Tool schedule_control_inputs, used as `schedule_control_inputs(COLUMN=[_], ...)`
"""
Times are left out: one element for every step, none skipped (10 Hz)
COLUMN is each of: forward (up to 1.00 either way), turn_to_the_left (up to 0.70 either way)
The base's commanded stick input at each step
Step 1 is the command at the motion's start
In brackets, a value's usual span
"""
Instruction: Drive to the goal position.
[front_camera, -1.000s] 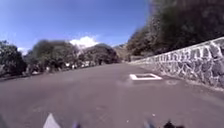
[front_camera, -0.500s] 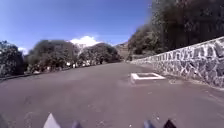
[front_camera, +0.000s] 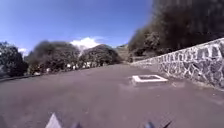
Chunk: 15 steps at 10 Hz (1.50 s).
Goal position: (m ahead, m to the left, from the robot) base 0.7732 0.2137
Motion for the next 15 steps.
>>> schedule_control_inputs(forward=[0.5, 0.5, 0.5, 0.5, 0.5, 0.5, 0.5, 0.5, 0.5, 0.5, 0.5, 0.5, 0.5, 0.5, 0.5], turn_to_the_left=[0.0, 0.0, 0.0, -0.05, -0.26, -0.47, 0.0, 0.0, 0.0, 0.0, 0.0, 0.0, 0.0, 0.0, 0.0])
